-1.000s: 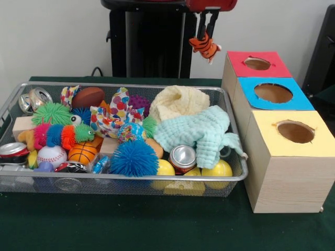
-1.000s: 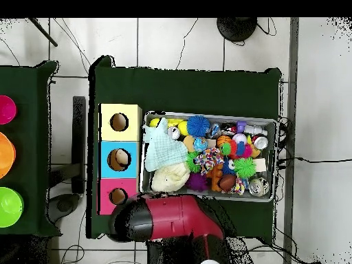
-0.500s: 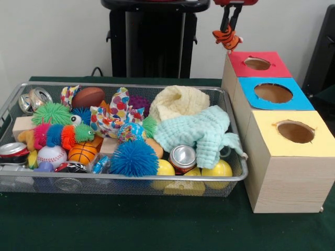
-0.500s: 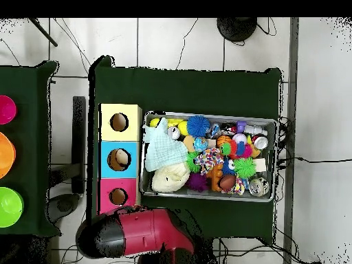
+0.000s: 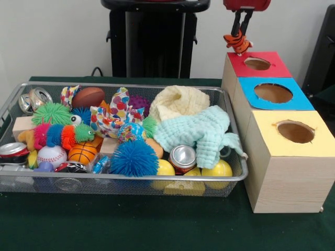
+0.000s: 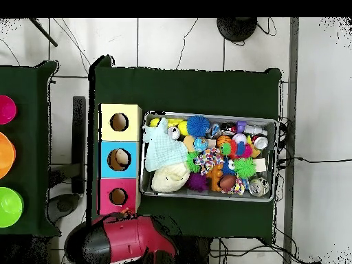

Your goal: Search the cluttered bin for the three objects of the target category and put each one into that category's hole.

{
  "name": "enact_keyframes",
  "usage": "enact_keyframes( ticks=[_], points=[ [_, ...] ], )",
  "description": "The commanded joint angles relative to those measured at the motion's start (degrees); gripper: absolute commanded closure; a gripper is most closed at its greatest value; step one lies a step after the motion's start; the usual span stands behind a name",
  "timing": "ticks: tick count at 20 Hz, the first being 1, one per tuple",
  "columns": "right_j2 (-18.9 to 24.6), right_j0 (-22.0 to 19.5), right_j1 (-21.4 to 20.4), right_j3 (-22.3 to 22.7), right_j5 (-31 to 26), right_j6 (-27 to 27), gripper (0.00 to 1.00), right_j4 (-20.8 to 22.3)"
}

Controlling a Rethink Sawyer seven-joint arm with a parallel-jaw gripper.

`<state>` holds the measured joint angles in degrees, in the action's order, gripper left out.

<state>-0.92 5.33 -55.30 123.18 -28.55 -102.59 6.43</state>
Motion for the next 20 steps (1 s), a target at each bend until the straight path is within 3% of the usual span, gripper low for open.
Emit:
enact_keyframes(
  ticks=[1,8,20],
  points=[
    [-0.9,0.3,3.7,2.6,5.1,-14.2,1.00,-3.0],
    [-1.8,1.3,3.6,2.4,4.8,-13.8,1.00,-3.5],
    [-3.9,6.6,4.7,-2.6,-0.8,-15.7,1.00,-6.5]
  ],
)
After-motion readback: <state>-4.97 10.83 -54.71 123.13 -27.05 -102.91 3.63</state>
